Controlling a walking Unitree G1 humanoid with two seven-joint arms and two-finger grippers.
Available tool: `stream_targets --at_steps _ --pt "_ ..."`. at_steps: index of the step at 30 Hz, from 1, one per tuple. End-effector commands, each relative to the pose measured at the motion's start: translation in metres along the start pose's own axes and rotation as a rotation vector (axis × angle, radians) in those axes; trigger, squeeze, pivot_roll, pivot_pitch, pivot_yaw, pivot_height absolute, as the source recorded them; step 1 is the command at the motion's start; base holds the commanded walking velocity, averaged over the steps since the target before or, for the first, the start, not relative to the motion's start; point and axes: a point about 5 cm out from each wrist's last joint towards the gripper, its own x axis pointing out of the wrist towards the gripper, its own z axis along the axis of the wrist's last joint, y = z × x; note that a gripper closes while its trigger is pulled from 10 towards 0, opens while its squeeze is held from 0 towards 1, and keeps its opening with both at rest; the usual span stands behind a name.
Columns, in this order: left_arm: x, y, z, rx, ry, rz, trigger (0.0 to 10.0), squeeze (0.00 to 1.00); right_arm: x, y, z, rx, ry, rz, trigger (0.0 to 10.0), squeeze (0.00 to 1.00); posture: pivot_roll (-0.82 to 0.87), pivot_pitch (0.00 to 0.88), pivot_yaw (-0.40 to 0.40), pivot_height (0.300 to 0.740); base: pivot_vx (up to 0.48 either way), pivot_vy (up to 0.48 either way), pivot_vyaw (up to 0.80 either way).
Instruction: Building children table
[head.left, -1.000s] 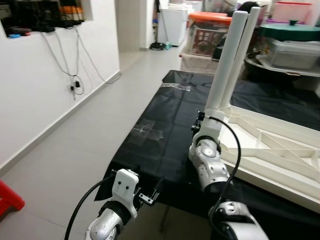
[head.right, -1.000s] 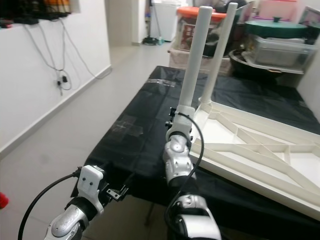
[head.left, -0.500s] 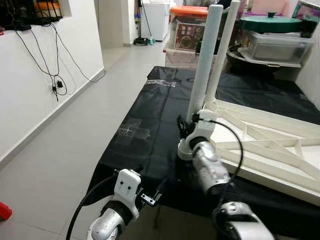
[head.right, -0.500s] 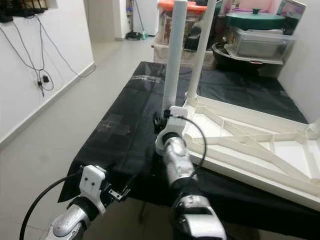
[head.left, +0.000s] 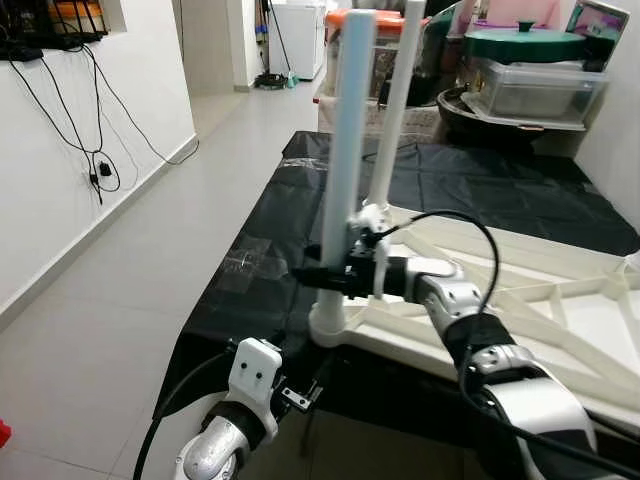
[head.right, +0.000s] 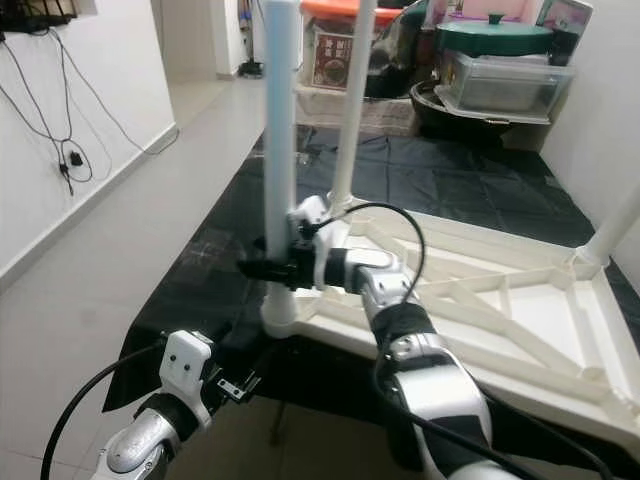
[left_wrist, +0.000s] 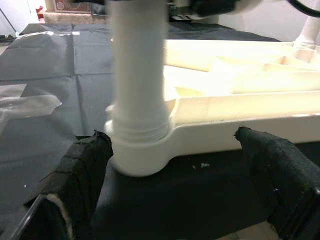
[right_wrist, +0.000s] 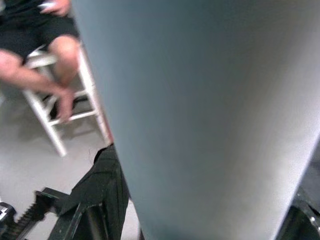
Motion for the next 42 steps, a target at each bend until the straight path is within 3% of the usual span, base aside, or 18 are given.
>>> stream_targets --at_steps 1,2,8,11,14,15,16,21,25,26,27,28,32,33,36,37,38,42 --pt "-0.002 -0.001 -0.002 0.008 0.011 0.0 10.0 0.0 0.011 0.006 -0.006 0.005 0.056 0.051 1.1 0.0 0.16 0.0 -0.081 0.74 0.0 0.0 0.0" --pt "-0.003 -0.001 -0.003 0.009 0.011 0.0 10.0 0.0 0.013 0.004 -0.007 -0.011 0.059 0.002 0.0 0.0 0.16 0.0 -0.081 0.74 0.0 0.0 0.0" --pt "-0.004 -0.001 -0.004 0.006 0.013 0.002 10.0 0.0 0.007 -0.02 -0.01 -0.026 0.035 -0.492 0.0 0.0 0.15 0.0 -0.072 0.74 0.0 0.0 0.0" --pt "-0.004 -0.001 -0.005 0.001 0.016 -0.006 10.0 0.0 -0.02 -0.038 -0.017 0.034 0.007 -0.929 0.0 0.0 0.13 0.0 -0.054 0.74 0.0 0.0 0.0" --pt "-0.004 -0.001 -0.005 0.0 0.017 -0.009 10.0 0.0 -0.028 -0.042 -0.019 0.045 -0.008 -1.031 0.0 0.0 0.13 0.0 -0.054 0.74 0.0 0.0 0.0" --pt "-0.004 -0.002 -0.005 0.0 0.018 -0.014 10.0 0.0 -0.042 -0.045 -0.024 0.098 -0.038 -1.204 0.0 0.0 0.12 0.0 -0.049 0.74 0.0 0.0 0.0" --pt "-0.004 -0.002 -0.005 0.001 0.019 -0.019 10.0 0.0 -0.057 -0.044 -0.034 0.179 -0.087 -1.406 0.0 0.0 0.12 0.0 -0.045 0.74 0.0 0.0 0.0" --pt "-0.002 -0.001 -0.005 0.002 0.02 -0.024 10.0 0.0 -0.067 -0.024 -0.056 0.325 -0.154 -1.718 0.0 0.0 0.12 0.0 -0.044 0.74 0.0 0.0 0.0" --pt "-0.001 -0.001 -0.004 0.002 0.02 -0.021 10.0 0.0 -0.037 -0.01 -0.058 0.357 -0.179 -1.648 0.0 0.0 0.12 0.0 -0.051 0.74 0.0 0.0 0.0" --pt "-0.001 -0.001 -0.004 0.002 0.019 -0.019 10.0 0.0 -0.024 -0.008 -0.056 0.354 -0.193 -1.572 9.3 0.0 0.12 0.0 -0.051 0.74 0.0 0.0 0.0" --pt "-0.001 -0.001 -0.004 0.002 0.019 -0.019 10.0 0.0 -0.024 -0.008 -0.056 0.354 -0.193 -1.572 9.3 0.0 0.12 0.0 -0.051 0.74 0.0 0.0 0.0" --pt "-0.001 -0.001 -0.004 0.002 0.018 -0.017 10.0 0.0 -0.01 -0.005 -0.051 0.351 -0.235 -1.46 10.0 1.0 0.12 0.0 -0.056 0.74 0.0 0.0 0.0" --pt "0.0 -0.001 -0.003 0.001 0.014 -0.011 10.0 0.0 0.002 -0.003 -0.04 0.248 -0.303 -1.294 10.0 1.0 0.12 0.0 -0.061 0.74 0.0 0.0 0.0" --pt "0.0 -0.001 -0.003 0.0 0.013 -0.01 10.0 0.0 0.001 -0.005 -0.036 0.231 -0.32 -1.235 10.0 0.0 0.12 0.0 -0.06 0.74 0.0 0.0 0.0" --pt "0.0 0.0 -0.003 0.0 0.012 -0.01 10.0 0.0 0.0 -0.005 -0.034 0.228 -0.329 -1.205 10.0 0.0 0.12 0.0 -0.06 0.74 0.0 0.0 0.0" --pt "0.001 0.0 -0.003 -0.001 0.01 -0.011 10.0 0.0 0.0 -0.006 -0.029 0.187 -0.289 -0.821 10.0 0.0 0.12 0.0 -0.057 0.74 0.0 0.0 0.0" --pt "0.001 0.0 -0.003 -0.001 0.01 -0.011 10.0 0.0 0.0 -0.006 -0.029 0.187 -0.289 -0.821 10.0 0.0 0.12 0.0 -0.057 0.74 0.0 0.0 0.0" --pt "0.001 0.0 -0.002 -0.002 0.009 -0.014 10.0 0.0 -0.013 0.0 -0.026 0.12 -0.144 -0.304 10.0 0.0 0.11 0.0 -0.056 0.74 0.0 0.0 0.0"
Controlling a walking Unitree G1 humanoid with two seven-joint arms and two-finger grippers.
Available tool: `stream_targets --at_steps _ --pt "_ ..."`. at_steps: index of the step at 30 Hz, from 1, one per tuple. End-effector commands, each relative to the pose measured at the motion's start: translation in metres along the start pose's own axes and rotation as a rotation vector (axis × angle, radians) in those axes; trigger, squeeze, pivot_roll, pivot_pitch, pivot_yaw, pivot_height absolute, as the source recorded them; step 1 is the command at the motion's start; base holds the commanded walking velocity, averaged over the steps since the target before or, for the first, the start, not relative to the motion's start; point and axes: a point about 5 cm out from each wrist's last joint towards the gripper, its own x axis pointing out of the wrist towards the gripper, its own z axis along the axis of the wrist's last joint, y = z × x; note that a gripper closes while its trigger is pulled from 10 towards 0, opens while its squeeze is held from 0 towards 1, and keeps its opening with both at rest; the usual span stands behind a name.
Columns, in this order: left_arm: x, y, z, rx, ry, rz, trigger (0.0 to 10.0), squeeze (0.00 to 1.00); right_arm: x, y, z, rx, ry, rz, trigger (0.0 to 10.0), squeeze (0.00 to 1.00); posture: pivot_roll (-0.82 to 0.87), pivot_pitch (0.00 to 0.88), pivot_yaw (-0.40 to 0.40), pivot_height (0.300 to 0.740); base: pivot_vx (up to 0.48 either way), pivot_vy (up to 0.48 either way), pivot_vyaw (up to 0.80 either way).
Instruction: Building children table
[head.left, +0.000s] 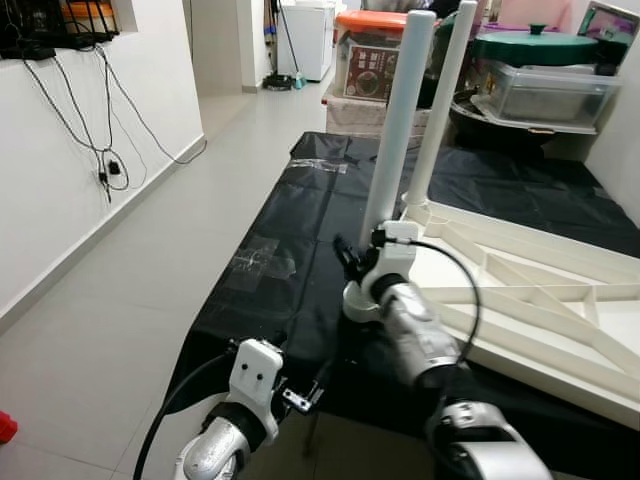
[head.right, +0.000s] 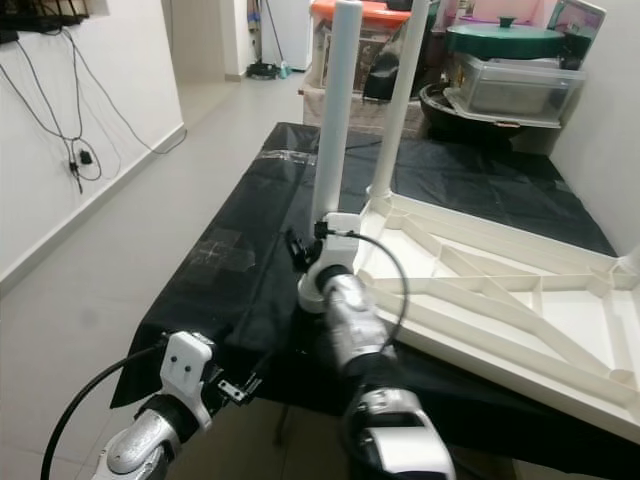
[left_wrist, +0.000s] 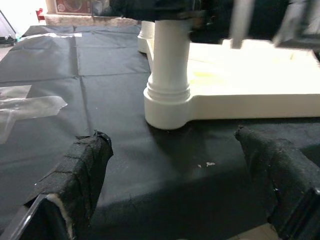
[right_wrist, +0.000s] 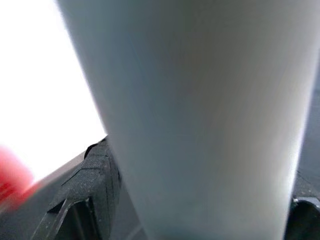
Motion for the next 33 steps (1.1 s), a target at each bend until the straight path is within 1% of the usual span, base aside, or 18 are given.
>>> stream_targets --at_steps 1,6,9,10,11,12,13,14,17,18,20,22,24,25,26,29,30,33 --pt "0.0 0.0 -0.003 -0.005 0.015 -0.003 10.0 0.0 0.009 0.021 0.0 0.002 0.063 0.276 10.0 0.0 0.11 0.0 -0.056 0.74 0.0 0.0 0.0" --pt "0.0 0.0 -0.003 -0.004 0.015 -0.004 10.0 0.0 0.008 0.023 0.007 -0.031 0.115 0.434 10.0 0.0 0.12 0.0 -0.057 0.74 0.0 0.0 0.0" --pt "0.0 -0.001 -0.003 0.001 0.014 0.004 10.0 0.0 0.019 0.035 0.011 -0.093 0.201 0.591 10.0 0.0 0.14 0.0 -0.077 0.74 0.0 0.0 0.0" --pt "0.0 -0.001 -0.003 0.002 0.013 0.007 10.0 0.0 0.022 0.039 0.011 -0.105 0.214 0.621 4.9 0.0 0.14 0.0 -0.08 0.74 0.0 0.0 0.0" --pt "0.0 -0.001 -0.003 0.003 0.013 0.008 10.0 0.0 0.024 0.042 0.011 -0.105 0.219 0.638 1.8 0.0 0.14 0.0 -0.08 0.74 0.0 0.0 0.0" --pt "0.0 -0.001 -0.003 0.003 0.013 0.008 10.0 0.0 0.024 0.042 0.011 -0.105 0.219 0.638 1.8 0.0 0.14 0.0 -0.08 0.74 0.0 0.0 0.0" --pt "0.0 -0.001 -0.003 0.004 0.013 0.009 10.0 0.0 0.026 0.046 0.009 -0.127 0.229 0.644 0.0 0.0 0.15 0.0 -0.08 0.74 0.0 0.0 0.0" --pt "-0.001 -0.001 -0.002 0.004 0.012 0.01 10.0 0.0 0.028 0.048 0.007 -0.143 0.236 0.647 0.0 0.0 0.15 0.0 -0.08 0.74 0.0 0.0 0.0" --pt "-0.001 -0.001 -0.002 0.001 0.012 0.011 10.0 0.0 0.034 0.045 0.001 -0.198 0.211 0.464 0.0 0.0 0.14 0.0 -0.076 0.74 0.0 0.0 0.0" --pt "-0.001 -0.001 -0.002 0.001 0.012 0.011 10.0 0.0 0.034 0.045 0.001 -0.198 0.211 0.464 0.0 0.0 0.14 0.0 -0.076 0.74 0.0 0.0 0.0" --pt "-0.001 -0.001 -0.002 -0.001 0.011 0.01 10.0 0.0 0.035 0.027 -0.001 -0.196 0.185 0.159 0.0 0.0 0.14 0.0 -0.074 0.74 0.0 0.0 0.0" --pt "-0.001 -0.001 -0.002 -0.001 0.011 0.01 10.0 0.0 0.035 0.022 -0.001 -0.2 0.183 0.076 0.0 0.0 0.14 0.0 -0.074 0.74 0.0 0.0 0.0" --pt "-0.001 -0.001 -0.002 -0.002 0.012 0.008 10.0 0.0 0.029 -0.001 0.001 -0.189 0.179 -0.233 0.0 0.0 0.13 0.0 -0.064 0.74 0.0 0.0 0.0" --pt "-0.001 0.0 -0.002 -0.003 0.012 0.006 10.0 0.0 0.02 -0.018 0.003 -0.16 0.154 -0.46 0.0 0.0 0.12 0.0 -0.057 0.74 0.0 0.0 0.0" --pt "-0.001 0.0 -0.002 -0.003 0.012 0.006 10.0 0.0 0.02 -0.018 0.003 -0.16 0.154 -0.46 0.0 0.0 0.12 0.0 -0.057 0.74 0.0 0.0 0.0" --pt "-0.001 -0.001 -0.002 -0.004 0.014 -0.001 10.0 0.0 -0.013 -0.047 0.001 -0.055 0.07 -0.959 0.0 0.0 0.12 0.0 -0.057 0.74 0.0 0.0 0.0" --pt "-0.001 -0.001 -0.002 -0.004 0.014 -0.001 10.0 0.0 -0.013 -0.047 0.001 -0.055 0.07 -0.959 0.0 0.0 0.12 0.0 -0.057 0.74 0.0 0.0 0.0" --pt "-0.001 0.0 -0.002 -0.001 0.014 0.0 10.0 0.0 -0.023 -0.037 -0.009 0.049 0.029 -1.135 0.0 0.0 0.13 0.0 -0.057 0.74 0.0 0.0 0.0"
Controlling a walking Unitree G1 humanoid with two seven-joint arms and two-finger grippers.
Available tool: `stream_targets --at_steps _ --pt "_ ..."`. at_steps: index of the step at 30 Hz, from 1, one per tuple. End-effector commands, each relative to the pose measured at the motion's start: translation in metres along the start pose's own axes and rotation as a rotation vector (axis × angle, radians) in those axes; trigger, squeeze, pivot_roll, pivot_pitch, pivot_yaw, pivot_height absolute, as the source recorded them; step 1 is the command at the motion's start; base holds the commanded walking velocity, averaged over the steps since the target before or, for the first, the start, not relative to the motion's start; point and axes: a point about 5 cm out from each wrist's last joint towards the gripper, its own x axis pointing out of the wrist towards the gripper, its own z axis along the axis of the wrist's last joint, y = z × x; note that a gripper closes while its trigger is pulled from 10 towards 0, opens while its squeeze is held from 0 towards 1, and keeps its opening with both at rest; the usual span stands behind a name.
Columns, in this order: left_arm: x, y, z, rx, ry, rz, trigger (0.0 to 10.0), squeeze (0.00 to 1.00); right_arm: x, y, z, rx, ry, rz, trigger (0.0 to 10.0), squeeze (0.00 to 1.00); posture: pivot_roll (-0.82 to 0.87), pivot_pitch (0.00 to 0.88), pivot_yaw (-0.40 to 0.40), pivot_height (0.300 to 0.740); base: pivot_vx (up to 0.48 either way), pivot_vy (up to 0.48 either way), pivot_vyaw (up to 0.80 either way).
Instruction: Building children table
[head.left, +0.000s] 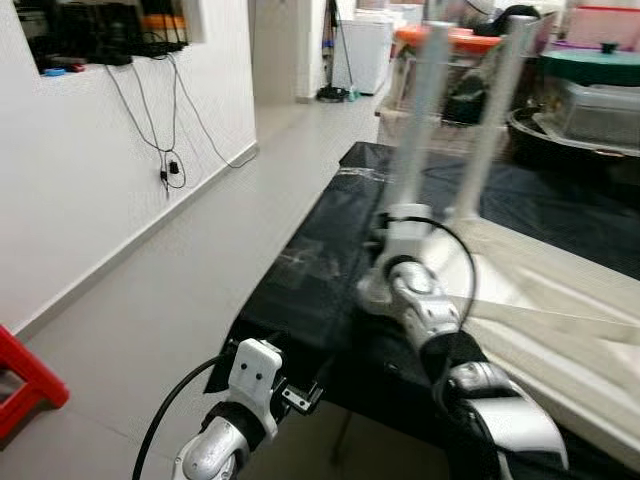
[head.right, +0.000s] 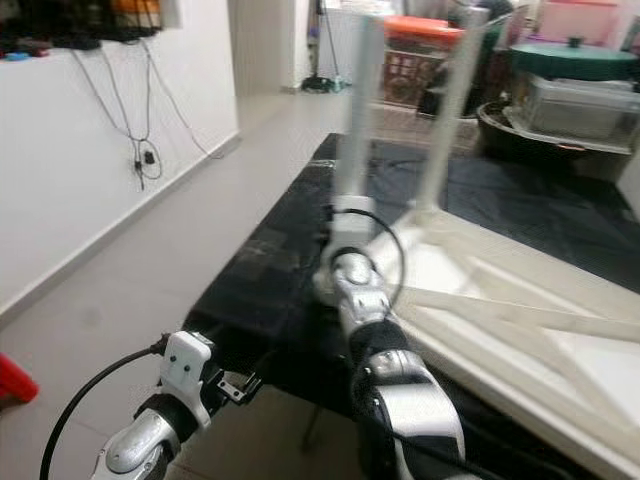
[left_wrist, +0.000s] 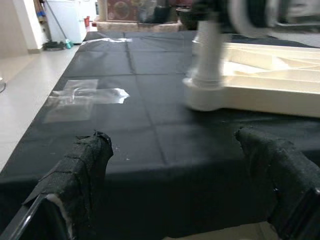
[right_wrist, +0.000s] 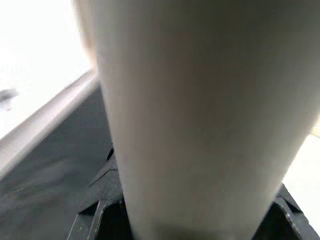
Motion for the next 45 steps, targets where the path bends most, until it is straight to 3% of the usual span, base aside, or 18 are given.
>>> stream_targets --at_steps 1,4,5,10,11,12,14,15,17,23,29,34,35,37,39,42,44,45 --pt "0.0 -0.002 -0.001 -0.001 0.011 -0.008 10.0 0.0 -0.007 -0.008 -0.017 0.036 0.082 -0.101 0.0 0.0 0.13 0.0 -0.058 0.74 0.0 0.0 0.0" --pt "0.0 -0.001 -0.001 0.0 0.011 -0.005 10.0 0.0 -0.017 0.011 -0.021 0.089 0.097 -0.055 0.0 0.0 0.12 0.0 -0.056 0.74 0.0 0.0 0.0" --pt "0.0 -0.001 -0.001 0.001 0.01 -0.005 10.0 0.0 -0.022 0.029 -0.021 0.128 0.083 0.076 10.0 1.0 0.13 0.0 -0.057 0.74 0.0 0.0 0.0" --pt "0.0 -0.001 -0.001 0.003 0.01 -0.005 10.0 0.0 -0.028 0.051 -0.017 0.15 0.01 0.247 10.0 1.0 0.13 0.0 -0.056 0.74 0.0 0.0 0.0" --pt "0.0 -0.001 -0.001 0.003 0.009 -0.004 10.0 0.0 -0.026 0.05 -0.013 0.139 -0.031 0.267 10.0 0.0 0.13 0.0 -0.062 0.74 0.0 0.0 0.0" --pt "0.0 -0.001 -0.001 0.003 0.009 -0.004 10.0 0.0 -0.026 0.05 -0.013 0.139 -0.031 0.267 10.0 0.0 0.13 0.0 -0.062 0.74 0.0 0.0 0.0" --pt "0.001 -0.001 -0.001 0.002 0.008 -0.005 10.0 0.0 -0.018 0.051 -0.006 0.162 -0.036 0.555 10.0 0.0 0.12 0.0 -0.059 0.74 0.0 0.0 0.0" --pt "0.001 -0.001 -0.001 0.002 0.008 -0.005 10.0 0.0 -0.018 0.051 -0.006 0.162 -0.036 0.555 10.0 0.0 0.12 0.0 -0.059 0.74 0.0 0.0 0.0" --pt "0.001 -0.001 -0.001 0.001 0.008 -0.007 10.0 0.0 -0.017 0.05 -0.001 0.153 -0.007 0.763 10.0 0.0 0.12 0.0 -0.055 0.74 0.0 0.0 0.0" --pt "0.002 -0.002 -0.002 0.0 0.008 -0.016 10.0 0.0 -0.029 0.058 0.008 0.003 0.101 1.339 10.0 0.0 0.13 0.0 -0.068 0.74 0.0 0.0 0.0" --pt "0.001 -0.003 -0.002 0.005 0.003 -0.006 10.0 0.0 -0.039 0.075 0.011 -0.116 0.153 1.564 10.0 0.0 0.15 0.0 -0.084 0.74 0.0 0.0 0.0" --pt "0.001 -0.004 -0.001 0.004 0.002 -0.002 10.0 0.0 -0.043 0.079 0.01 -0.145 0.183 1.62 10.0 0.0 0.15 0.0 -0.092 0.74 0.0 0.0 0.0" --pt "-0.001 -0.005 -0.001 0.003 0.001 0.0 10.0 0.0 -0.044 0.088 0.009 -0.199 0.163 1.573 0.0 0.0 0.16 0.0 -0.098 0.74 0.0 0.0 0.0" --pt "-0.001 -0.005 -0.001 0.002 0.001 0.001 10.0 0.0 -0.044 0.096 0.008 -0.244 0.13 1.504 0.0 0.0 0.16 0.0 -0.097 0.74 0.0 0.0 0.0" --pt "-0.003 -0.006 -0.001 -0.002 0.002 0.002 10.0 0.0 -0.033 0.102 0.011 -0.269 0.051 1.19 0.0 0.0 0.15 0.0 -0.09 0.74 0.0 0.0 0.0" --pt "-0.003 -0.006 -0.001 -0.003 0.003 0.002 10.0 0.0 -0.03 0.101 0.012 -0.263 0.041 1.144 0.0 0.0 0.15 0.0 -0.09 0.74 0.0 0.0 0.0" --pt "-0.002 -0.005 -0.001 -0.005 0.004 -0.001 10.0 0.0 -0.021 0.094 0.015 -0.273 0.018 0.972 0.0 0.0 0.14 0.0 -0.078 0.74 0.0 0.0 0.0" --pt "-0.001 -0.004 -0.002 -0.006 0.006 -0.004 10.0 0.0 -0.002 0.071 0.021 -0.181 0.007 0.568 0.0 0.0 0.13 0.0 -0.071 0.74 0.0 0.0 0.0"
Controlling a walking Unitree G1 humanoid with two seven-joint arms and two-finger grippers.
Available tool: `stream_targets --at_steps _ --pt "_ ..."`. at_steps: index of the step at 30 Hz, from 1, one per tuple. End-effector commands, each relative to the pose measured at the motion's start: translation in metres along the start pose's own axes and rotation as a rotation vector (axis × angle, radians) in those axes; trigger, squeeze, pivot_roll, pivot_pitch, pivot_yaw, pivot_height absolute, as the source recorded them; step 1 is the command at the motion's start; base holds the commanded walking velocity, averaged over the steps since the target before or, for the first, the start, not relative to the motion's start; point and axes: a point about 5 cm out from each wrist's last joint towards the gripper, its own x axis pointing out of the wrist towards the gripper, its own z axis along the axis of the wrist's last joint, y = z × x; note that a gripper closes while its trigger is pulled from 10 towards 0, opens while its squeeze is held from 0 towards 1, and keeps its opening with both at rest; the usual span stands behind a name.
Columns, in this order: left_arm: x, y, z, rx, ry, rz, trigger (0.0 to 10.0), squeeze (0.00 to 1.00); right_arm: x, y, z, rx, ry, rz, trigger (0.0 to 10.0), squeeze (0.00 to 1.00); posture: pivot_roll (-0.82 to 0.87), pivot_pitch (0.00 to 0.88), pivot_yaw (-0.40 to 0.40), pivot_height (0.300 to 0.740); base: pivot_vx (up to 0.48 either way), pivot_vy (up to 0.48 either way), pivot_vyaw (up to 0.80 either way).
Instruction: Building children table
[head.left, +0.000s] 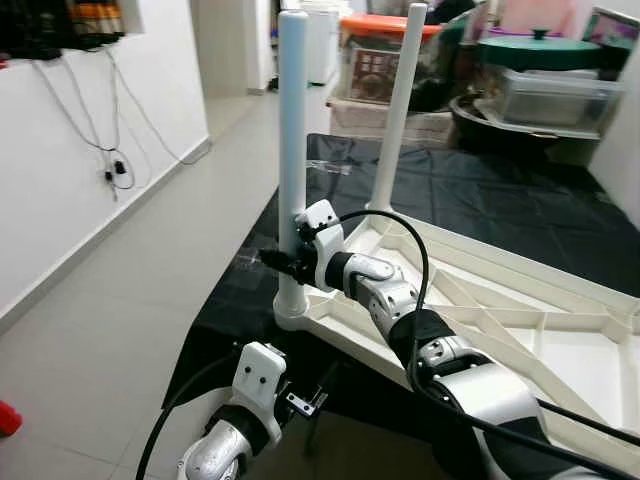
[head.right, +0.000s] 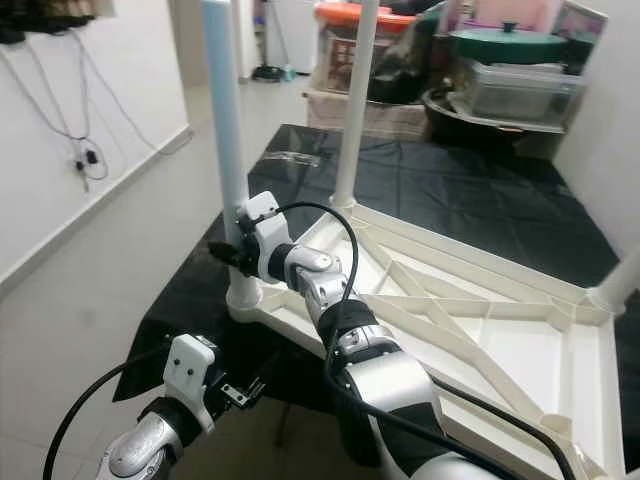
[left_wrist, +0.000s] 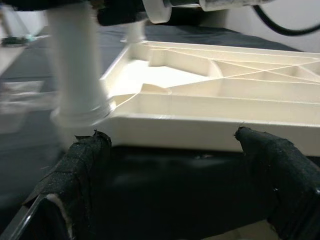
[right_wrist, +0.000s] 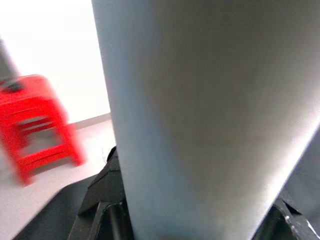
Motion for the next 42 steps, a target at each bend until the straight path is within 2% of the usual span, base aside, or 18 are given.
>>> stream_targets --at_steps 1,5,7,12,13,14,15,17,18,24,25,29,35,36,38,39,41,42 --pt "-0.001 0.001 -0.001 0.002 0.008 -0.001 10.0 0.0 -0.014 -0.044 0.002 0.06 0.001 -0.482 0.0 0.0 0.13 0.0 -0.071 0.74 0.0 0.0 0.0" --pt "0.0 0.001 -0.001 0.002 0.009 -0.003 10.0 0.0 -0.025 -0.059 -0.002 0.122 -0.002 -0.702 0.0 0.0 0.13 0.0 -0.066 0.74 0.0 0.0 0.0" --pt "-0.001 0.001 -0.001 0.005 0.01 -0.004 10.0 0.0 -0.036 -0.065 -0.011 0.25 -0.02 -0.924 0.0 0.0 0.13 0.0 -0.064 0.74 0.0 0.0 0.0" --pt "0.0 0.001 -0.001 0.007 0.009 -0.002 10.0 0.0 -0.032 -0.048 -0.015 0.361 -0.055 -0.961 0.0 0.0 0.14 0.0 -0.067 0.74 0.0 0.0 0.0" --pt "0.0 0.001 0.0 0.007 0.009 -0.002 10.0 0.0 -0.029 -0.041 -0.013 0.36 -0.072 -0.929 6.1 0.0 0.13 0.0 -0.065 0.74 0.0 0.0 0.0" --pt "0.0 0.001 0.0 0.007 0.008 -0.002 10.0 0.0 -0.026 -0.034 -0.012 0.356 -0.084 -0.894 6.1 0.0 0.13 0.0 -0.065 0.74 0.0 0.0 0.0" --pt "0.0 0.001 0.0 0.007 0.008 -0.001 10.0 0.0 -0.023 -0.025 -0.011 0.359 -0.111 -0.823 10.0 0.0 0.13 0.0 -0.065 0.74 0.0 0.0 0.0" --pt "0.0 0.001 0.0 0.007 0.008 -0.001 10.0 0.0 -0.021 -0.019 -0.01 0.363 -0.13 -0.774 10.0 0.0 0.13 0.0 -0.065 0.74 0.0 0.0 0.0" --pt "0.0 0.001 0.0 0.006 0.008 0.0 10.0 0.0 -0.022 -0.014 -0.013 0.347 -0.161 -0.715 10.0 1.0 0.13 0.0 -0.065 0.74 0.0 0.0 0.0" --pt "0.0 0.001 0.0 0.003 0.009 0.0 10.0 0.0 -0.031 -0.011 -0.022 0.281 -0.185 -0.706 10.0 1.0 0.12 0.0 -0.059 0.74 0.0 0.0 0.0" --pt "0.0 0.002 -0.001 0.003 0.01 0.0 10.0 0.0 -0.037 -0.015 -0.025 0.247 -0.196 -0.722 10.0 0.0 0.12 0.0 -0.059 0.74 0.0 0.0 0.0" --pt "0.001 0.002 -0.001 0.001 0.011 -0.002 10.0 0.0 -0.045 -0.025 -0.026 0.244 -0.25 -0.628 10.0 0.0 0.12 0.0 -0.053 0.74 0.0 0.0 0.0" --pt "0.002 0.002 -0.001 0.003 0.01 -0.005 10.0 0.0 -0.027 -0.036 0.001 0.256 -0.257 -0.231 10.0 0.0 0.12 0.0 -0.061 0.74 0.0 0.0 0.0" --pt "0.002 0.002 -0.001 0.003 0.01 -0.005 10.0 0.0 -0.027 -0.036 0.001 0.256 -0.257 -0.231 10.0 0.0 0.12 0.0 -0.061 0.74 0.0 0.0 0.0" --pt "0.002 0.002 0.0 0.005 0.007 -0.001 10.0 0.0 -0.019 -0.023 0.009 0.175 -0.177 0.059 10.0 0.0 0.13 0.0 -0.069 0.74 0.0 0.0 0.0" --pt "0.002 0.002 0.0 0.005 0.007 -0.001 10.0 0.0 -0.019 -0.023 0.009 0.175 -0.177 0.059 10.0 0.0 0.13 0.0 -0.069 0.74 0.0 0.0 0.0" --pt "0.001 0.001 0.0 0.005 0.006 0.001 10.0 0.0 -0.015 -0.004 0.012 0.127 -0.124 0.305 10.0 0.0 0.14 0.0 -0.076 0.74 0.0 0.0 0.0" --pt "0.001 0.001 0.0 0.005 0.006 0.001 10.0 0.0 -0.015 -0.004 0.012 0.127 -0.124 0.305 10.0 0.0 0.14 0.0 -0.076 0.74 0.0 0.0 0.0"
